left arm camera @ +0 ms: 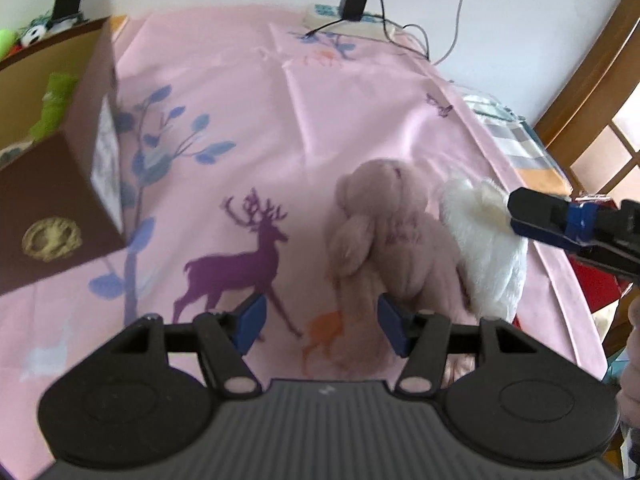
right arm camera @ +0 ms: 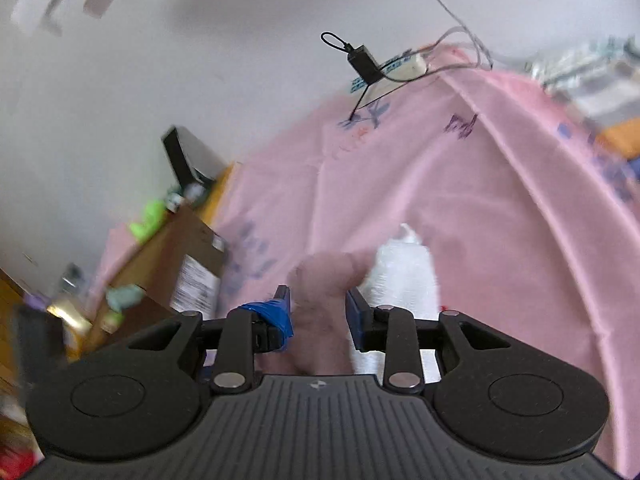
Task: Organize soft objects
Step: 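Grasp the pink teddy bear with the right gripper, then carry the pink teddy bear with the right gripper and lower it into the box, then open the right gripper to release the teddy bear in the box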
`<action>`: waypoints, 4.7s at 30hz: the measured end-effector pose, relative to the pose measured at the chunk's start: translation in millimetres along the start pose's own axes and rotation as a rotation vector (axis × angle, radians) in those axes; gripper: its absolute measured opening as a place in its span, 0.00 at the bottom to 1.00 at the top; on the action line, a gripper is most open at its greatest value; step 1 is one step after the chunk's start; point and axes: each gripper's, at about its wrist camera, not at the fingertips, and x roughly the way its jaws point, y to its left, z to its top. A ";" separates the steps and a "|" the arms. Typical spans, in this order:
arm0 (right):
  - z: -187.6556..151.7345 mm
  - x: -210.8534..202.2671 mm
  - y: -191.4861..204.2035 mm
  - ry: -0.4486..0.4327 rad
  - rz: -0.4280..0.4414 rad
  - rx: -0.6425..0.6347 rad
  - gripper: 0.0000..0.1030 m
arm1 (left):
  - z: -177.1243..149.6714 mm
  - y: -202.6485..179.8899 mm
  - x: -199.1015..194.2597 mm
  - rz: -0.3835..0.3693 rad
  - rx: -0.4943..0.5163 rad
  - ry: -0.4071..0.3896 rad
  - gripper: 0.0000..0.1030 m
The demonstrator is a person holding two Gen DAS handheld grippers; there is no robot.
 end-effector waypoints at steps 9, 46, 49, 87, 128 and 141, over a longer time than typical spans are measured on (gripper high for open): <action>16.9 67.2 32.3 0.147 -0.148 -0.280 0.14 | 30.5 5.6 39.2 -0.174 0.021 0.025 0.63; 33.5 71.6 47.4 0.157 0.031 -0.273 0.19 | 49.7 3.2 -7.5 -0.200 0.097 -0.148 0.53; 35.6 64.9 74.3 0.084 0.070 -0.349 0.19 | 54.5 11.4 -33.4 -0.185 0.106 -0.209 0.53; -31.8 304.4 298.8 0.419 0.057 -0.290 0.18 | 86.5 320.4 -68.1 0.010 0.008 0.017 0.54; -28.7 194.0 270.7 0.170 0.043 -0.233 0.19 | 30.6 261.5 -158.6 0.214 -0.062 -0.156 0.68; -28.8 132.8 246.9 0.160 0.062 -0.338 0.19 | 19.9 179.3 -155.3 0.372 -0.066 -0.153 0.72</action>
